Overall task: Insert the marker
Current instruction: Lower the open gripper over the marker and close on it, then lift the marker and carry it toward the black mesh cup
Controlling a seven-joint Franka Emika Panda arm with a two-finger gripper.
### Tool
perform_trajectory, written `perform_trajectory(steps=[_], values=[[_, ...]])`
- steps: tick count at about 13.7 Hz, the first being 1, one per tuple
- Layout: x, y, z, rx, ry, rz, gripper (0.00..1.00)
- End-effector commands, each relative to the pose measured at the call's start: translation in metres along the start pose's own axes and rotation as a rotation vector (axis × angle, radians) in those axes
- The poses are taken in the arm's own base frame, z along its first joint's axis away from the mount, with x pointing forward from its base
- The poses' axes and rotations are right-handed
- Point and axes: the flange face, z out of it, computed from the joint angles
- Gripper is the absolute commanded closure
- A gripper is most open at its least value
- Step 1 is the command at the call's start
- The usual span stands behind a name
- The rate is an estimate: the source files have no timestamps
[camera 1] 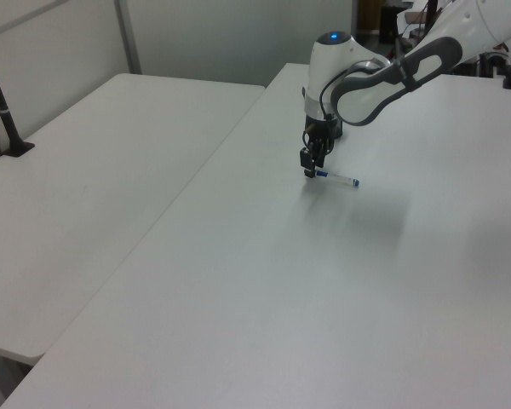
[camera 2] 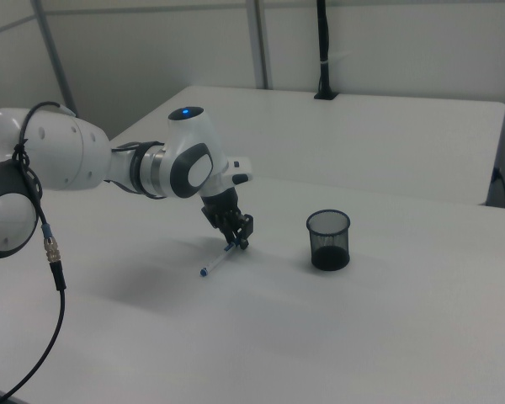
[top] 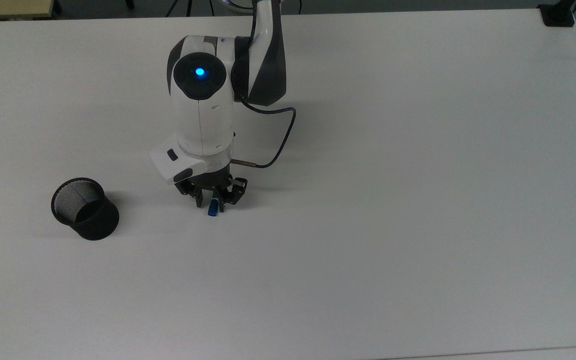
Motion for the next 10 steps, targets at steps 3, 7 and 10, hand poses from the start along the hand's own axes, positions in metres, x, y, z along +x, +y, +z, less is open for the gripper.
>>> perform_trajectory(steps=[3,7,10], values=[[0.003,-0.002,0.005,-0.011,0.021,0.023,0.96],[0.016,0.006,-0.024,-0.007,0.071,0.037,0.99],[0.038,0.058,-0.089,-0.009,0.181,0.088,0.98]])
